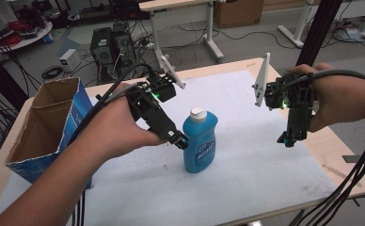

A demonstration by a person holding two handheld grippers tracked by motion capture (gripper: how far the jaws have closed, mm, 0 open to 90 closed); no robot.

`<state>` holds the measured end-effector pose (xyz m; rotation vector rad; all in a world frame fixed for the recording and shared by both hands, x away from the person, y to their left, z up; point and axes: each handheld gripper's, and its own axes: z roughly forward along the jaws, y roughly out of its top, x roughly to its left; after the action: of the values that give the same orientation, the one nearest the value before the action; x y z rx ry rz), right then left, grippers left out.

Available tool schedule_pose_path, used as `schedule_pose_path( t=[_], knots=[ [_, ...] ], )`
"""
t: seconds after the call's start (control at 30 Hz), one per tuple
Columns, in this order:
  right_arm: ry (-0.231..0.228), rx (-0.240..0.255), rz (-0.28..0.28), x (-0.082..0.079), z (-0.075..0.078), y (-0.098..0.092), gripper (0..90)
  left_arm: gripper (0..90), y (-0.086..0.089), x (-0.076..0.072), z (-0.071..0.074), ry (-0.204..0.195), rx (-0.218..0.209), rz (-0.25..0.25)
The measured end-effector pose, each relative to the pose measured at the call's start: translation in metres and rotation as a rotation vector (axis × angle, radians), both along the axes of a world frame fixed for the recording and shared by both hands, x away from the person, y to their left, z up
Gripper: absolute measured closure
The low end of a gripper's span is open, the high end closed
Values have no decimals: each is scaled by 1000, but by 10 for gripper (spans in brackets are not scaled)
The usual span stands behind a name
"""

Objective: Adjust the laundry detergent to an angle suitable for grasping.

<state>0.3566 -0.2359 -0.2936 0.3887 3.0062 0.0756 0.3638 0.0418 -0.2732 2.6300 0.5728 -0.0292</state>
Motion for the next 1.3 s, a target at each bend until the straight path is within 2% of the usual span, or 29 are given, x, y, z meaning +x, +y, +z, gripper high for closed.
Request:
schedule_pose_path(
  t=[0.17, 0.23, 0.3, 0.57, 0.8, 0.97, 1.3],
  knots=[
    [1, -2, 5, 0, 0, 1, 14, 17, -8, -2, -3, -12, -35, 11],
    [2, -2, -3, 0, 0, 1, 14, 17, -14, -2, -7, 10, -63, 1],
    [2, -2, -2, 0, 1, 1, 14, 17, -18, -3, -9, -16, -59, 0],
    [3, -3, -4, 1, 0, 1, 14, 17, -29, 0, -19, -36, -78, 26],
    [3, -4, -1, 3, -1, 1, 14, 17, -38, 2, -31, -30, -83, 27],
    [8, -4, -2, 4, -3, 1, 14, 17, -46, 0, -35, -77, -79, 32],
    [7, 2, -14, 5, -2, -2, 14, 17, -54, 3, -41, -120, -113, 40]
  ],
)
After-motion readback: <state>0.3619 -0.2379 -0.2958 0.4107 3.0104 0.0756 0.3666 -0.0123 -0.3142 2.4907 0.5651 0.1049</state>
